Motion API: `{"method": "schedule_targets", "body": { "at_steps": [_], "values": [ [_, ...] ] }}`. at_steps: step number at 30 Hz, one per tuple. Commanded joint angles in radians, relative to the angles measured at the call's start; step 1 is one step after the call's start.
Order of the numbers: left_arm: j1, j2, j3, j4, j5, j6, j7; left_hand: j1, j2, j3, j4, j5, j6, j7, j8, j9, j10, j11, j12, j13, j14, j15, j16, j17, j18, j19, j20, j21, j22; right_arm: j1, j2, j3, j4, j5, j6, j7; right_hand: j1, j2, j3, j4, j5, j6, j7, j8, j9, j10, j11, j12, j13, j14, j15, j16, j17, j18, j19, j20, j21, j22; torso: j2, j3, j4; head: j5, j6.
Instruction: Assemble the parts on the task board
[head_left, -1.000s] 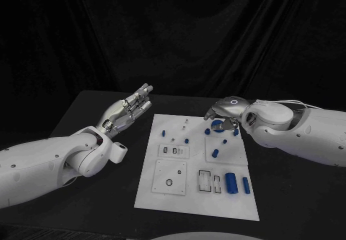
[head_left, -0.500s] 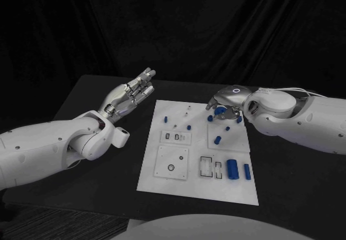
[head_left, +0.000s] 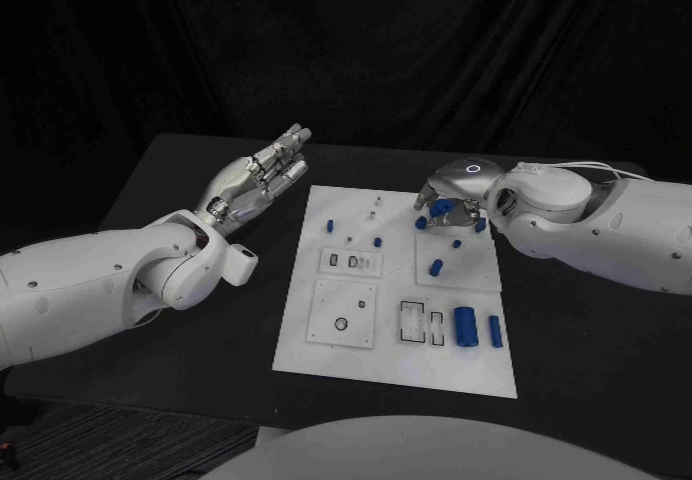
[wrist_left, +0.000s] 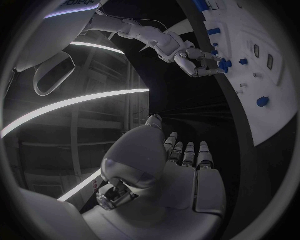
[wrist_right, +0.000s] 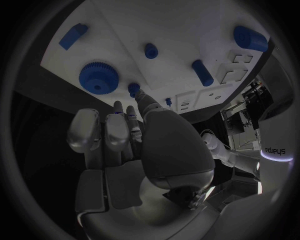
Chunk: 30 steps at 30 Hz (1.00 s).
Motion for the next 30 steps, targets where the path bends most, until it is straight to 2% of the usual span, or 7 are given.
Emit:
{"method": "schedule_targets", "body": {
  "at_steps": [1,12,19,21,23,30],
  "values": [
    [0.003,0.002,0.001,0.001,-0.002,0.02,0.095,0.009,0.002,0.006,0.001,0.005,-0.002,0.007,0.002,0.0,0.0,0.006,-0.007,-0.001,0.0,0.005,-0.004,-0.001,0.007,-0.001,0.006,-0.003,-0.001,-0.003,0.002,0.001,-0.004,-0.011,-0.001,0.001,0.01,0.002,0.007,0.001,0.001,0.008,0.003,0.005,0.001,0.008,-0.002,0.004,0.0,0.014,0.0,0.004,-0.002,-0.013,-0.005,0.002,0.004,0.0,0.007,0.0011,-0.0004,-0.001,0.0],
    [0.003,0.0,0.001,0.002,-0.002,0.027,0.091,0.013,0.002,0.009,0.0,0.009,-0.002,0.008,0.002,0.0,0.0,0.007,-0.007,-0.001,0.0,0.008,-0.004,-0.001,0.006,-0.001,0.008,-0.003,-0.001,-0.005,0.006,0.001,-0.009,-0.011,-0.014,0.004,0.014,0.001,0.025,0.007,0.0,0.037,0.004,0.005,0.002,0.037,-0.012,0.006,0.001,0.013,-0.006,0.006,-0.002,-0.013,-0.008,-0.002,0.006,0.009,0.013,0.0011,0.001,-0.006,0.0],
    [0.003,0.001,0.001,0.001,-0.002,0.033,0.088,0.018,0.002,0.014,-0.001,0.014,-0.005,0.009,0.001,-0.001,0.0,0.009,-0.007,-0.001,0.0,0.011,-0.004,-0.001,0.005,-0.001,0.011,-0.003,-0.001,-0.011,0.012,0.001,-0.016,-0.011,-0.029,0.013,0.018,-0.003,0.048,0.018,0.0,0.074,0.011,0.01,0.007,0.071,-0.025,0.007,0.0,0.012,-0.015,0.006,-0.003,-0.013,-0.01,-0.009,0.006,0.016,0.009,0.0001,0.0007,-0.004,0.0],
    [0.003,0.001,0.001,0.0,-0.002,0.035,0.087,0.02,0.002,0.015,-0.001,0.015,-0.005,0.01,0.001,-0.001,0.0,0.009,-0.007,-0.001,0.0,0.012,-0.004,-0.001,0.005,-0.001,0.012,-0.003,-0.001,-0.014,0.013,0.001,-0.018,-0.011,-0.037,0.019,0.021,-0.005,0.061,0.024,0.0,0.093,0.023,0.014,0.01,0.085,-0.03,0.005,-0.001,0.012,-0.018,0.007,-0.002,-0.014,-0.01,-0.013,0.008,0.02,0.009,-0.0003,0.0011,-0.002,0.0],
    [0.003,0.001,0.001,0.0,-0.002,0.037,0.086,0.021,0.002,0.017,-0.002,0.016,-0.006,0.01,0.001,-0.001,0.0,0.01,-0.007,-0.001,0.0,0.013,-0.004,-0.001,0.005,-0.001,0.013,-0.003,-0.001,-0.017,0.016,0.001,-0.021,-0.011,-0.044,0.025,0.025,-0.009,0.077,0.029,0.001,0.106,0.05,0.012,0.01,0.099,-0.037,0.004,-0.001,0.012,-0.023,0.007,-0.001,-0.014,-0.01,-0.017,0.009,0.025,0.008,-0.0004,0.0017,-0.003,0.0],
    [0.003,0.003,0.001,-0.005,-0.002,0.045,0.08,0.03,0.001,0.025,-0.002,0.02,-0.009,0.012,0.001,-0.001,0.0,0.013,-0.007,-0.001,0.0,0.019,-0.004,-0.001,0.008,-0.001,0.024,-0.003,-0.001,-0.025,0.027,0.001,-0.032,-0.011,-0.047,0.037,0.03,-0.011,0.094,0.035,0.003,0.123,0.06,0.013,0.011,0.113,-0.036,0.002,-0.001,0.012,-0.023,0.007,-0.002,-0.015,-0.01,-0.019,0.011,0.031,0.005,-0.0012,0.002,-0.004,0.0]
  ]
}}
